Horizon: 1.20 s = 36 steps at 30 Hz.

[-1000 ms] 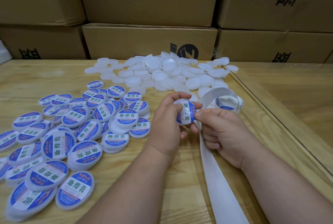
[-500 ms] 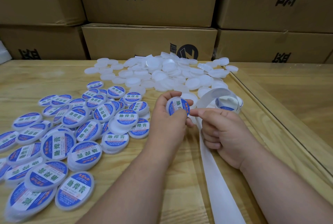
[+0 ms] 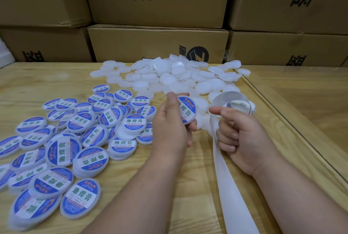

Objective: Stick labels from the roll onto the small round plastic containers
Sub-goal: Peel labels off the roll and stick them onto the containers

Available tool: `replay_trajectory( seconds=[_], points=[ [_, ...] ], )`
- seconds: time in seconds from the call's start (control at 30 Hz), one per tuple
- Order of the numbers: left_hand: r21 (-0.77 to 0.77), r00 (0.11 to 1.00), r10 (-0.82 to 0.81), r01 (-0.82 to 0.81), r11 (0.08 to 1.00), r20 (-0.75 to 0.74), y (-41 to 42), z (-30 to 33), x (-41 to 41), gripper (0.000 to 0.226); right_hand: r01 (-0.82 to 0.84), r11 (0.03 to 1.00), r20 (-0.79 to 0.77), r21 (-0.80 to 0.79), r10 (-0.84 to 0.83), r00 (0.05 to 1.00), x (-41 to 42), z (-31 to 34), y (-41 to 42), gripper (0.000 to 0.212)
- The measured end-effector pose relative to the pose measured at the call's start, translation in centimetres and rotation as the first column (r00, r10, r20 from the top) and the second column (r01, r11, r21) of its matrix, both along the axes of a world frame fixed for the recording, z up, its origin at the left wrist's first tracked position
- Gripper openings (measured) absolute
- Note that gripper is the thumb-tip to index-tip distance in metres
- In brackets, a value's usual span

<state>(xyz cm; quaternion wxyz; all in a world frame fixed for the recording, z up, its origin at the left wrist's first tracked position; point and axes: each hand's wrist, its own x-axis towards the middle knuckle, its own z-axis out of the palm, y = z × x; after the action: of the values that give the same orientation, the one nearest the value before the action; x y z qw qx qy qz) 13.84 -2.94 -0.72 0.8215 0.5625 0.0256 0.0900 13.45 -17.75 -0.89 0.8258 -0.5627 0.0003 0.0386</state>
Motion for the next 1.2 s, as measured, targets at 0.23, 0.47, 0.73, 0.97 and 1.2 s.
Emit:
replay_trajectory(
  seconds=[0.23, 0.47, 0.73, 0.97, 1.2],
  points=[
    [0.058, 1.000, -0.015, 0.014, 0.998, 0.026, -0.3, -0.4, 0.5, 0.018, 0.002, 1.000, 0.006, -0.005, -0.002, 1.000, -0.1, -0.1, 0.0, 0.024],
    [-0.138, 0.999, 0.012, -0.019, 0.990, -0.047, 0.5, -0.5, 1.0, 0.019, 0.011, 1.000, -0.008, 0.004, -0.011, 1.000, -0.1, 0.1, 0.1, 0.027],
    [-0.533, 0.990, -0.016, -0.060, 0.844, -0.137, 1.1, 0.4, 1.4, 0.025, 0.081, 0.997, 0.045, -0.011, -0.080, 0.996, -0.2, -0.2, 0.1, 0.028],
    [-0.631, 0.975, 0.060, -0.186, 0.753, -0.215, 1.7, 0.4, 1.8, 0.035, 0.148, 0.988, 0.084, -0.043, -0.144, 0.986, 0.0, -0.4, 0.2, 0.034],
    [-0.614, 0.986, 0.033, -0.127, 0.779, -0.162, 1.8, 0.4, 1.8, 0.026, 0.223, 0.967, 0.126, -0.122, -0.208, 0.970, 0.0, -0.6, 0.4, 0.026]
  ],
)
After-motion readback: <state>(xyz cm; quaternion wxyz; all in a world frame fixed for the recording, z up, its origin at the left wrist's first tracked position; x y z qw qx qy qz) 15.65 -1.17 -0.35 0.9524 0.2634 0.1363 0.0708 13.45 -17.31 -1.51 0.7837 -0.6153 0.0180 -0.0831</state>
